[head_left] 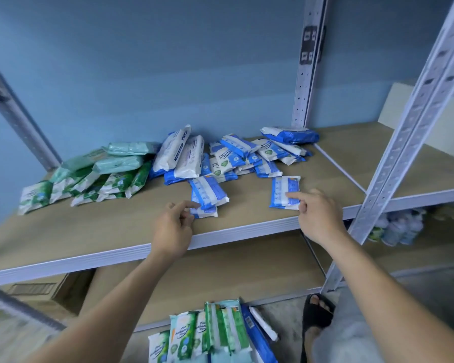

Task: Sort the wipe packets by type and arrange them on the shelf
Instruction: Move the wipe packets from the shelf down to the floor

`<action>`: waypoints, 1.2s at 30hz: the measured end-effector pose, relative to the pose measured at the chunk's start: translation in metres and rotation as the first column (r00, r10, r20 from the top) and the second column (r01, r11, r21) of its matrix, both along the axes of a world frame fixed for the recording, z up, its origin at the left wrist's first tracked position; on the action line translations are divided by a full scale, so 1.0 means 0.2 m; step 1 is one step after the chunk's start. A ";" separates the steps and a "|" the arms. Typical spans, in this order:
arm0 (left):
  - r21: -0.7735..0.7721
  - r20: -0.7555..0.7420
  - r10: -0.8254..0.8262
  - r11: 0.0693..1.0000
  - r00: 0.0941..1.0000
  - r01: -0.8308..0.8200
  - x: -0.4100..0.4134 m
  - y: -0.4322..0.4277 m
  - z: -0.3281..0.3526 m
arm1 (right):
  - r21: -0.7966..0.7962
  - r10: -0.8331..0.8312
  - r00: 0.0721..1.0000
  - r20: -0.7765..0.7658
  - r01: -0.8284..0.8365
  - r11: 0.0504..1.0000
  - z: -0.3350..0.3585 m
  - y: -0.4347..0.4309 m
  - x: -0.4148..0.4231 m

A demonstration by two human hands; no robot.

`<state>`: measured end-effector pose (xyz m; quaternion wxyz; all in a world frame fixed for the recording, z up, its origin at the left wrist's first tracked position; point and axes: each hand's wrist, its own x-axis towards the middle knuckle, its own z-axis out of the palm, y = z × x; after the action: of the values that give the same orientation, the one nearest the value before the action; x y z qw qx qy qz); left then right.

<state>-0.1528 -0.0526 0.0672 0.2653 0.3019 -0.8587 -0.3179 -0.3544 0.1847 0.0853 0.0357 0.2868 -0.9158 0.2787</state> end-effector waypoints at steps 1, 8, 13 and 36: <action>0.003 0.001 0.003 1.000 1.000 -0.003 0.02 -0.01 0.00 | 0.020 -0.017 1.000 -0.023 0.018 1.000 0.00 0.01 0.01; 0.045 -0.033 0.132 0.990 0.991 -0.130 0.03 0.01 0.08 | -0.083 -0.090 0.994 -0.058 0.085 0.993 0.00 0.00 0.06; -0.127 0.009 0.167 0.978 0.986 -0.164 -0.08 0.06 0.15 | 0.005 -0.079 0.996 -0.041 0.079 0.997 0.01 -0.06 0.05; -0.295 0.330 0.031 0.953 0.943 0.072 -0.30 0.15 0.19 | 0.182 0.088 0.984 -0.157 -0.058 0.981 -0.03 -0.18 0.07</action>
<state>-0.2127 -0.0230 0.1044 0.1573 0.2976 -0.9326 -0.1299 -0.3403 0.1494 0.0796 0.0753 0.3444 -0.9197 0.1727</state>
